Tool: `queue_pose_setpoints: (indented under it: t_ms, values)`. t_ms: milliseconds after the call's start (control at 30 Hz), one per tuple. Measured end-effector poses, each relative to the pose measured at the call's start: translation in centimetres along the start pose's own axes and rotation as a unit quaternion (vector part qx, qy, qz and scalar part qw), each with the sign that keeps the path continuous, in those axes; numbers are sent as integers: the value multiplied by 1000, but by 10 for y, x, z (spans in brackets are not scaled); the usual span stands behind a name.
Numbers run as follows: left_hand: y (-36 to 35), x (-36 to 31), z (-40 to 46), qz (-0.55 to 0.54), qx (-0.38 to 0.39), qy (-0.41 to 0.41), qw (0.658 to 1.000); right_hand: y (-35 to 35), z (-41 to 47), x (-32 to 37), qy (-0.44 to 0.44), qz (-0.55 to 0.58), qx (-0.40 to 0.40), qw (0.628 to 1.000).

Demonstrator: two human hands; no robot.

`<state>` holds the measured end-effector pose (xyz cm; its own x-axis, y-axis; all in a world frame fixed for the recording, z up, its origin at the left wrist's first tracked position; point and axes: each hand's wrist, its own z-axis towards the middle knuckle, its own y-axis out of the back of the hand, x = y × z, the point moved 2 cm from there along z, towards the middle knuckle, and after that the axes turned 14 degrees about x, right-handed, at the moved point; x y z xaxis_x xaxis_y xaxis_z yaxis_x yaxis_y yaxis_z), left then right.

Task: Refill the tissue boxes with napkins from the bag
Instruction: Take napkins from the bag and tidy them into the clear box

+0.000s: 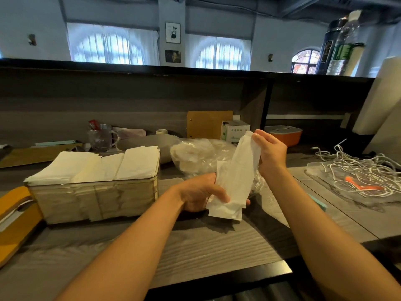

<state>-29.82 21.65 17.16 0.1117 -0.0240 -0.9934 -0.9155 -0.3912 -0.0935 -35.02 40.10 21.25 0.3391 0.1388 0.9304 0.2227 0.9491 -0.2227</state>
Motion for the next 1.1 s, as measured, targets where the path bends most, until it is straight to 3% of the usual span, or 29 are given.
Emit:
queue_pose_setpoints:
  t_ms: [67,233,333,467,567,667,800,933,1000,1100]
  values:
    - [1,2,1,-9,12,2,1000,1,0,0,-1,-2,0,1000]
    - [1,1,4,-97,-68,-14,993,-4,-4,0,39,-37,-13,998]
    - [0,1,5,-94,-79,-16,992,-8,-6,-3,54,-48,-6,997]
    - [3,2,4,-108,-111,-14,988,-1,-8,5,61,25,1,998]
    - [11,2,5,-197,-165,-61,965,-6,-12,16,102,40,80,991]
    - [21,2,6,-264,-218,-113,933,-23,-20,19,131,-49,198,970]
    - [26,1,4,-279,-254,-157,913,-42,-34,12,139,-192,335,912]
    - [25,-1,1,-307,-265,-175,897,-51,-41,4,94,-282,415,860]
    - [24,-4,0,-291,-288,-175,895,-51,-41,4,83,-263,418,865]
    - [23,-3,0,-272,-316,-173,892,-47,-38,9,82,-141,366,916]
